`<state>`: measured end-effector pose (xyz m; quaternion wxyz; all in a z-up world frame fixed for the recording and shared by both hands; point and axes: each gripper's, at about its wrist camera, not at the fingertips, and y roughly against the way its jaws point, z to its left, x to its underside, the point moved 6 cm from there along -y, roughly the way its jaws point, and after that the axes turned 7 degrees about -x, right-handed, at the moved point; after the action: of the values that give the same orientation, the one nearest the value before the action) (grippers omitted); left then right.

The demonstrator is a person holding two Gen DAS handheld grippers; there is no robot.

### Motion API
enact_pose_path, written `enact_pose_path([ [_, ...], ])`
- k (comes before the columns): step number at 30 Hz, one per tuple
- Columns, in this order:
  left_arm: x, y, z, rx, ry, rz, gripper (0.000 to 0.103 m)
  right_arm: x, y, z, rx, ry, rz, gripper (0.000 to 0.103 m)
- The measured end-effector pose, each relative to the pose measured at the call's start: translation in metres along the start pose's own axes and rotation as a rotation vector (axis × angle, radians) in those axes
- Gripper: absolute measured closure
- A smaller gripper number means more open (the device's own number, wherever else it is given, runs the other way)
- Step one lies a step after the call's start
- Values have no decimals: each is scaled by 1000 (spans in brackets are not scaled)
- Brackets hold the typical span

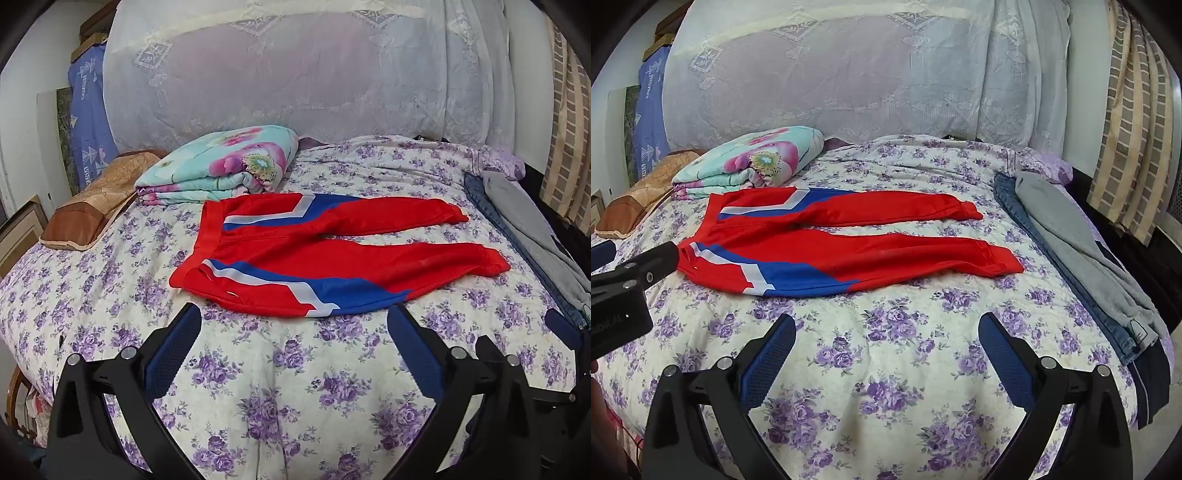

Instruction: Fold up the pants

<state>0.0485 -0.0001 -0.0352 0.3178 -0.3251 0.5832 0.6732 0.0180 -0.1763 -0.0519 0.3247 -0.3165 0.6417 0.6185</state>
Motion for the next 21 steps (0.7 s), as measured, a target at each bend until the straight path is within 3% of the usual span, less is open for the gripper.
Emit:
enact_pose_path([
  [21, 0, -1, 0, 8, 7, 10, 5, 2, -3, -1, 2, 4, -3, 3],
])
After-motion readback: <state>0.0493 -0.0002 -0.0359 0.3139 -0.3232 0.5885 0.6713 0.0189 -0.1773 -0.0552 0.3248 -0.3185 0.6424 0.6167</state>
